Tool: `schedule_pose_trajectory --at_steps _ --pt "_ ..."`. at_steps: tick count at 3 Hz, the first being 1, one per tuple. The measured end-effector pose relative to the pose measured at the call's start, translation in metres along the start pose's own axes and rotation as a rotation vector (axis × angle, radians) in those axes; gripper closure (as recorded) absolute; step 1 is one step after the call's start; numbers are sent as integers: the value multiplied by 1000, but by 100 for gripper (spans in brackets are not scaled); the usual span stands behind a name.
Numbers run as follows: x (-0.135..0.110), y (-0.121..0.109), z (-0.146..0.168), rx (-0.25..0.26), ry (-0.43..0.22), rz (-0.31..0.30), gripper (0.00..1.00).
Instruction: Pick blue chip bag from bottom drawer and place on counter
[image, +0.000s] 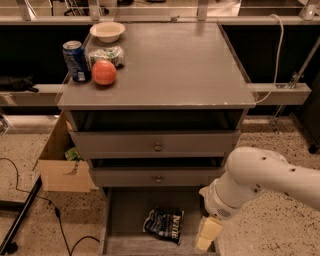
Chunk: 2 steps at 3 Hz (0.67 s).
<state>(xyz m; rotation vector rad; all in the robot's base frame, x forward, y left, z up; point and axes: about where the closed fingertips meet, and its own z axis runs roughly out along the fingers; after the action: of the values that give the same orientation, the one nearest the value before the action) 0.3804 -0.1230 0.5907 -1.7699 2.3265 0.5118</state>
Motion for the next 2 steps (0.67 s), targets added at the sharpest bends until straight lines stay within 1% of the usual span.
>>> schedule_pose_trajectory --at_steps 1,2 --pt "-6 3 26 -41 -35 3 0" --pt "-13 4 51 -82 -93 11 0"
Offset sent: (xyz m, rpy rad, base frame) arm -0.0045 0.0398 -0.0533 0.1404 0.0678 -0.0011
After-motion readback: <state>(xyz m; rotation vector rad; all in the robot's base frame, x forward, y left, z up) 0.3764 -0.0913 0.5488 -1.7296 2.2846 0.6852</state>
